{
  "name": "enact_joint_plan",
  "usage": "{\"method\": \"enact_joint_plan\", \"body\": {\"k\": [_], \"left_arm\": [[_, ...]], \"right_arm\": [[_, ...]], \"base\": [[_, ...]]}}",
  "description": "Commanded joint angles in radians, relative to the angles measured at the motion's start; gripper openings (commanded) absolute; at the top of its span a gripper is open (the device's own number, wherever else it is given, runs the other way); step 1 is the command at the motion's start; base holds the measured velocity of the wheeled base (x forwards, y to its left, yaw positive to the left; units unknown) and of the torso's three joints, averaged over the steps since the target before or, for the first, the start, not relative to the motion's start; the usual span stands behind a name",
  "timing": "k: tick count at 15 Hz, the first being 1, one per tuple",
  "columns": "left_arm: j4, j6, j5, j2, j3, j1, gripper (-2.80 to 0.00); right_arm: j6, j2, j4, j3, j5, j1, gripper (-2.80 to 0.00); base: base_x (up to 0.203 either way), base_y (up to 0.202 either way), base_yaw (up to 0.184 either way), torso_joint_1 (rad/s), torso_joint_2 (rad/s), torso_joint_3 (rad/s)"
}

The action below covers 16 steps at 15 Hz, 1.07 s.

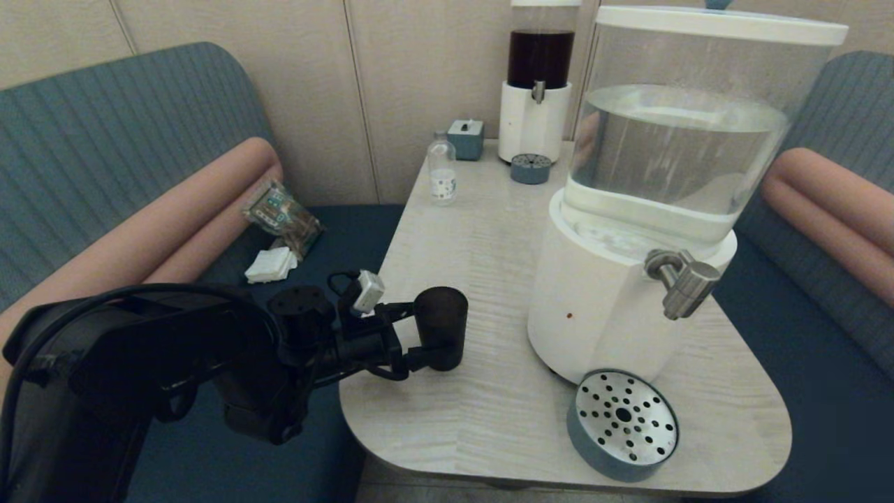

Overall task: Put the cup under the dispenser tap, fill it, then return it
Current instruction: Pick up the cup

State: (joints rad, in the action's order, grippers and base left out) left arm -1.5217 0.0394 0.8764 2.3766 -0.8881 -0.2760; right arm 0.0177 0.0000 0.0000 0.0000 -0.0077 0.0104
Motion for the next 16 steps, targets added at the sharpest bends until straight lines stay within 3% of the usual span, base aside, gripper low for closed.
{"method": "enact_joint_plan", "body": {"k": [1, 6, 7, 8, 16], "left_arm": [[-0.008, 0.001, -0.008, 0.009, -0.012, 0.000, 0.00], [-0.008, -0.001, -0.013, 0.012, -0.013, 0.000, 0.00], [-0.008, 0.000, -0.014, 0.012, -0.012, 0.000, -0.80], [-0.008, 0.001, -0.013, 0.012, -0.003, 0.000, -2.80], [-0.008, 0.001, -0.013, 0.001, -0.002, -0.009, -2.80]], "right_arm": [[-0.001, -0.002, 0.000, 0.002, 0.000, 0.000, -2.80], [0.001, -0.002, 0.000, 0.002, 0.000, 0.000, -2.80], [0.001, -0.002, 0.000, 0.002, 0.000, 0.000, -2.80], [-0.001, -0.002, 0.000, 0.001, 0.000, 0.000, -2.80], [0.000, -0.002, 0.000, 0.002, 0.000, 0.000, -2.80]], "base": [[0.000, 0.000, 0.000, 0.000, 0.00, 0.000], [0.000, 0.000, 0.000, 0.000, 0.00, 0.000], [0.000, 0.000, 0.000, 0.000, 0.00, 0.000], [0.000, 0.000, 0.000, 0.000, 0.00, 0.000], [0.000, 0.000, 0.000, 0.000, 0.00, 0.000]]}}
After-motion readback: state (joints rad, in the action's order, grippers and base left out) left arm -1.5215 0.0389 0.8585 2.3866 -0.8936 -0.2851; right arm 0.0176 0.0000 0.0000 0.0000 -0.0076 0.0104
